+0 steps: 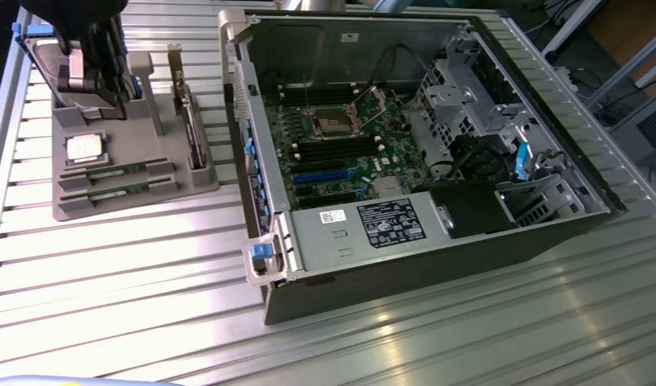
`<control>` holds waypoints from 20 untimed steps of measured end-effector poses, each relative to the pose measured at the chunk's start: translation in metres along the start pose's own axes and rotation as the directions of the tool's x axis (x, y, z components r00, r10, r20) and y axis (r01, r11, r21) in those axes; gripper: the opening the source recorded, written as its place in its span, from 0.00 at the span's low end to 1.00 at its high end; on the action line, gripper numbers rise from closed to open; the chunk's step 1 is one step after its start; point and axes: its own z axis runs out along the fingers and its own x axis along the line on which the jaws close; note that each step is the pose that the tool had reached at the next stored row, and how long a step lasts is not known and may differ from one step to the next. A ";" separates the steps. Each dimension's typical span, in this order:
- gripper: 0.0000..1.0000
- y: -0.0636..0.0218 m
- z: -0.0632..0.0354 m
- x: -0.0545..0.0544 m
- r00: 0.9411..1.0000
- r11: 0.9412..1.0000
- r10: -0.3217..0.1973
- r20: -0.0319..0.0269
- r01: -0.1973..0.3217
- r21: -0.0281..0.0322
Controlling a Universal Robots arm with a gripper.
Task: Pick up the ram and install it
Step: 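Pick up the ram and move it above insertion slot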
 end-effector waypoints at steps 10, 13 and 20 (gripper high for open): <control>0.30 -0.0004 0.0084 0.000 1.000 1.000 0.000 0.000 0.000 0.000; 0.30 -0.0005 0.0105 0.001 1.000 1.000 0.000 0.000 0.000 0.000; 0.30 -0.0007 0.0147 0.001 1.000 1.000 0.000 0.000 0.000 0.000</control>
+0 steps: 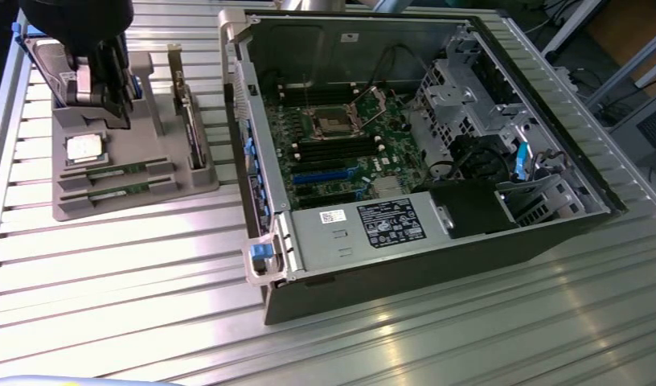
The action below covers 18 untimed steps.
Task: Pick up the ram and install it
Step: 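Pick up the ram and move it above insertion slot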
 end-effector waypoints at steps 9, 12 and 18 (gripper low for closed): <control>0.30 -0.0002 0.0051 0.000 1.000 1.000 0.000 0.000 0.000 0.000; 0.30 -0.0003 0.0063 0.000 1.000 1.000 0.000 0.000 0.000 0.000; 0.30 -0.0004 0.0090 0.000 1.000 1.000 0.000 0.000 0.000 0.000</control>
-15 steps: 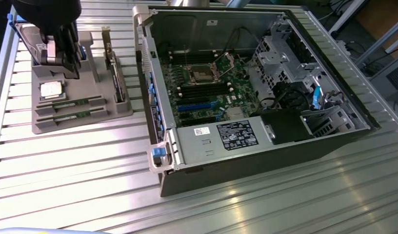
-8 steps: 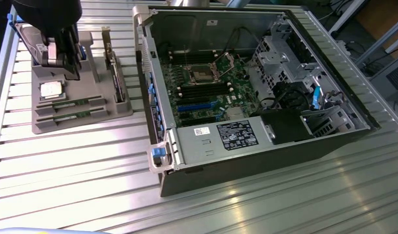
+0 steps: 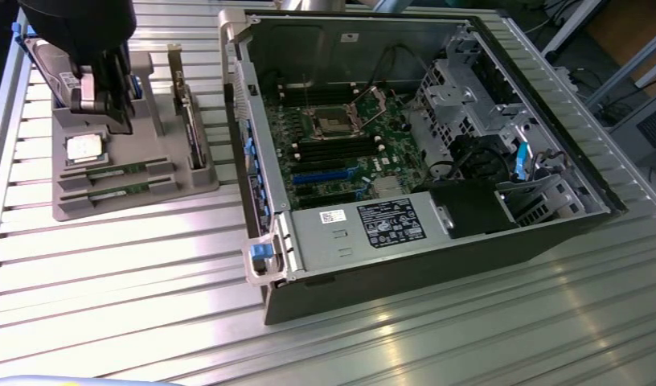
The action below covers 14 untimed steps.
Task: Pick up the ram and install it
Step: 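Pick up the ram and move it above insertion slot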
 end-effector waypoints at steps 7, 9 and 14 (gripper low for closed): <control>0.30 -0.0001 0.0030 0.000 1.000 1.000 0.000 0.000 0.000 0.000; 0.30 -0.0002 0.0039 0.000 1.000 1.000 0.000 0.000 0.000 0.000; 0.30 -0.0004 0.0075 0.000 1.000 1.000 0.000 0.000 0.000 0.000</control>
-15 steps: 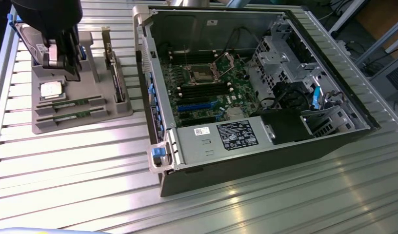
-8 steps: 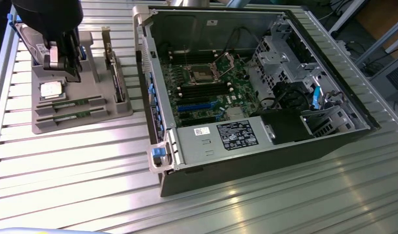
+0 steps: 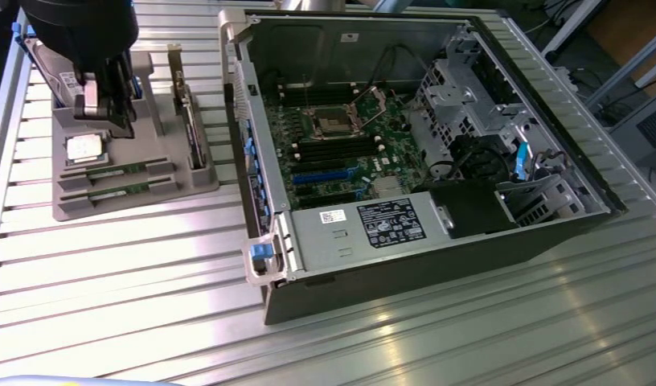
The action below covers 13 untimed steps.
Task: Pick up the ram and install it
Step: 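Pick up the ram and move it above insertion slot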
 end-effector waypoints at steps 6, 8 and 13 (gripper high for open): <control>0.30 -0.0001 0.0032 0.000 1.000 1.000 0.000 0.000 0.000 0.000; 0.30 -0.0002 0.0040 0.000 1.000 1.000 0.000 0.000 0.000 0.000; 0.30 -0.0003 0.0068 0.000 1.000 1.000 0.000 0.000 0.000 0.000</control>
